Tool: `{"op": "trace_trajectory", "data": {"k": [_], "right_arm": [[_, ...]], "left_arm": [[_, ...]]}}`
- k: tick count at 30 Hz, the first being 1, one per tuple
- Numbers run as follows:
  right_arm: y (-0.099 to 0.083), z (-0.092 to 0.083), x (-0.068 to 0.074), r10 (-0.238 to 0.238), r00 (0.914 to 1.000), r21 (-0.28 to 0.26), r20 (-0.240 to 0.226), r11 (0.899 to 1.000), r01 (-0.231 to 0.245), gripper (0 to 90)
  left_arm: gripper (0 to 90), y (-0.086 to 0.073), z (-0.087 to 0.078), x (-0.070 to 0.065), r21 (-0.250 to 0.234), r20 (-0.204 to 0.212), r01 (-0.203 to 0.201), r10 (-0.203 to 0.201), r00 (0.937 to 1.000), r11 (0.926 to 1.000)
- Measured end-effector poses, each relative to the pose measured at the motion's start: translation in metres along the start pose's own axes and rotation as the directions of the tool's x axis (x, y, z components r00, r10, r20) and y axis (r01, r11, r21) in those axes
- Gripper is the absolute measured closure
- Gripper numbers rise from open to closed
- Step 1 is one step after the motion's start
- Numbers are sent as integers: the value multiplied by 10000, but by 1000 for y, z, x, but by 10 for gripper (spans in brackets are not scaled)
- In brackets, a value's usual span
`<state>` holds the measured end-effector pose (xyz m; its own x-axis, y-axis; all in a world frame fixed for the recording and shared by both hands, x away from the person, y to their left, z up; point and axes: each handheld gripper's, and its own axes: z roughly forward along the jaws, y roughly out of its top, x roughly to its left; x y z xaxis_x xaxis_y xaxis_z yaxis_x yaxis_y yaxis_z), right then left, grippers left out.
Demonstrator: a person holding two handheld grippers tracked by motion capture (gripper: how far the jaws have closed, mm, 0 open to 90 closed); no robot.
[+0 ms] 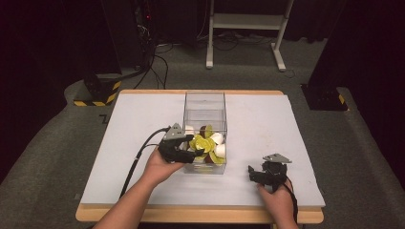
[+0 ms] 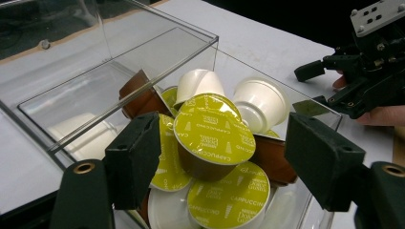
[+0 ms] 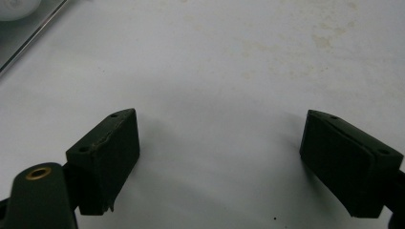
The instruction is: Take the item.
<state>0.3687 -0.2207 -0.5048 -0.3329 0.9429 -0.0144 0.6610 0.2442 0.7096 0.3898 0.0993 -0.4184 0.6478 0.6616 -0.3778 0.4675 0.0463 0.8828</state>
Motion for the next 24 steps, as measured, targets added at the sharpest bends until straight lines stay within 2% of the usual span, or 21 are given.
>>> {"op": "trace_trajectory", "data": {"k": [7,9,13,14,20,24], "right_arm": [[0,0,0,-7,10000,-4,3,10000,7,134],[0,0,0,-19,10000,-5,9,10000,19,134],[0,0,0,-20,10000,-6,11,10000,20,134],[0,0,0,-16,10000,-3,10,10000,16,134],[0,0,0,-17,10000,-8,12,10000,17,134],[0,0,0,-22,10000,-18,22,10000,22,134]], "left_arm": [[299,-2,8,0,160,17,-227,227,9997,9996],[300,-2,9,0,102,-9,-126,126,9999,9999],[302,-3,12,0,181,0,-195,195,9998,9996],[303,-3,13,0,260,-15,-310,311,9995,9992],[305,-5,18,-1,312,-70,-433,436,9990,9986],[306,-8,21,-3,365,-159,-371,377,9992,9986]]}}
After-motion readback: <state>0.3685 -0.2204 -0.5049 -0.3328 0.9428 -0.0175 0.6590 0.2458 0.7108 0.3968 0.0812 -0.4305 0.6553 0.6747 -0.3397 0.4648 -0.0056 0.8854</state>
